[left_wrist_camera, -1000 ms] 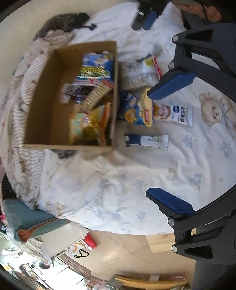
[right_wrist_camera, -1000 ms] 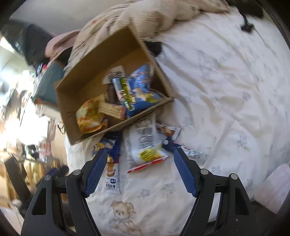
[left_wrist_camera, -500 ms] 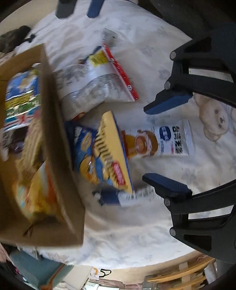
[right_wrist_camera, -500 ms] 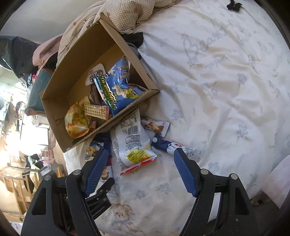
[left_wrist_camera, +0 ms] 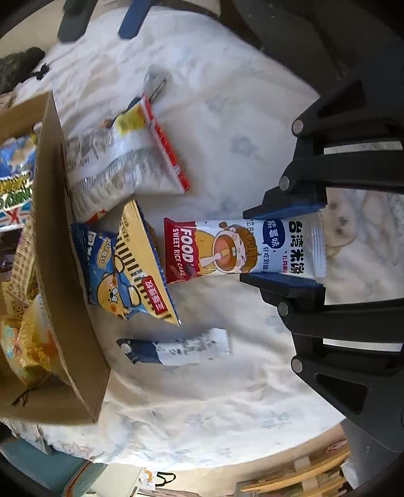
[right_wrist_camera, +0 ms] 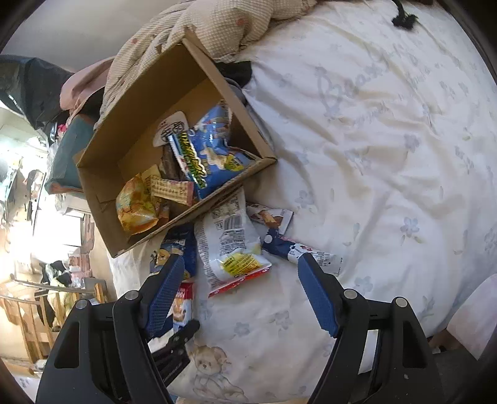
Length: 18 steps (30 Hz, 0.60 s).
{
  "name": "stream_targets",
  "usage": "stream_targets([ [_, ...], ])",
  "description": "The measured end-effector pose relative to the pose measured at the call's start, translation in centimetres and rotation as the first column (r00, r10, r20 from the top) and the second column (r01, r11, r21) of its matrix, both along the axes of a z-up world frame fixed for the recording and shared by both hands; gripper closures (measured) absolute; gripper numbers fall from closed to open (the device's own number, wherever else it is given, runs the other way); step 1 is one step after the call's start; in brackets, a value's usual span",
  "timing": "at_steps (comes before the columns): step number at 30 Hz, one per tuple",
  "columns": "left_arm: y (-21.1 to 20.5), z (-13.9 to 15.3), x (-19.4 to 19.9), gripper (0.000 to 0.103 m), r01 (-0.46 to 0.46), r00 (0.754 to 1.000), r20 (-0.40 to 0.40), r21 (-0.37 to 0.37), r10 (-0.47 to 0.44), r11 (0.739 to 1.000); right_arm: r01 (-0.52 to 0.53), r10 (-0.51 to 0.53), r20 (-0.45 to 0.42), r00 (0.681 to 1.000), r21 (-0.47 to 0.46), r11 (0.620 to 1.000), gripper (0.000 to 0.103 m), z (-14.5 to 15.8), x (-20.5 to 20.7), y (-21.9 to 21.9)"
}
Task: Organize snacks
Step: 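Grasp the red-and-white FOOD rice cake packet with the left tool, then grasp the white chip bag with red trim with the right tool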
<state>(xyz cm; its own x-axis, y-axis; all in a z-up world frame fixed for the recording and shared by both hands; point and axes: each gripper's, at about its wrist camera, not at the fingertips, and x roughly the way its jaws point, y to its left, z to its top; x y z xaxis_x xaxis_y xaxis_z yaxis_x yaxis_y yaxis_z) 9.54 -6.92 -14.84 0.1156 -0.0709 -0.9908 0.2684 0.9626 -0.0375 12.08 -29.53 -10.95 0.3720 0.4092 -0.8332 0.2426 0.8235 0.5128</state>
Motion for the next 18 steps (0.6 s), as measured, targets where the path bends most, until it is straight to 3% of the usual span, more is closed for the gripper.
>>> stream_targets([
  [6,0.3,2.6,-2.6,0.075,0.011,1.0,0.011,-0.036,-0.01,0.999,-0.011,0.011,0.006,1.0,-0.02,1.0,0.025,0.5,-0.3,0.4],
  [11,1.2,7.8,-3.6,0.075,0.027,0.991,0.137,-0.082,-0.015,0.996,-0.02,0.02,-0.003,1.0,-0.028,0.999,0.025,0.5,-0.5,1.0],
  [15,3.3,11.3,-1.5,0.075,-0.019,0.963,0.265,-0.091,0.043,0.996,-0.05,0.049,-0.014,0.999,-0.057,0.997,0.025,0.0,-0.2,2.0],
  [18,4.8,11.7,-0.5,0.075,-0.052,0.963,0.254,-0.136,0.085,0.989,-0.09,0.088,-0.022,0.996,-0.099,0.991,0.025,-0.6,0.3,3.1],
])
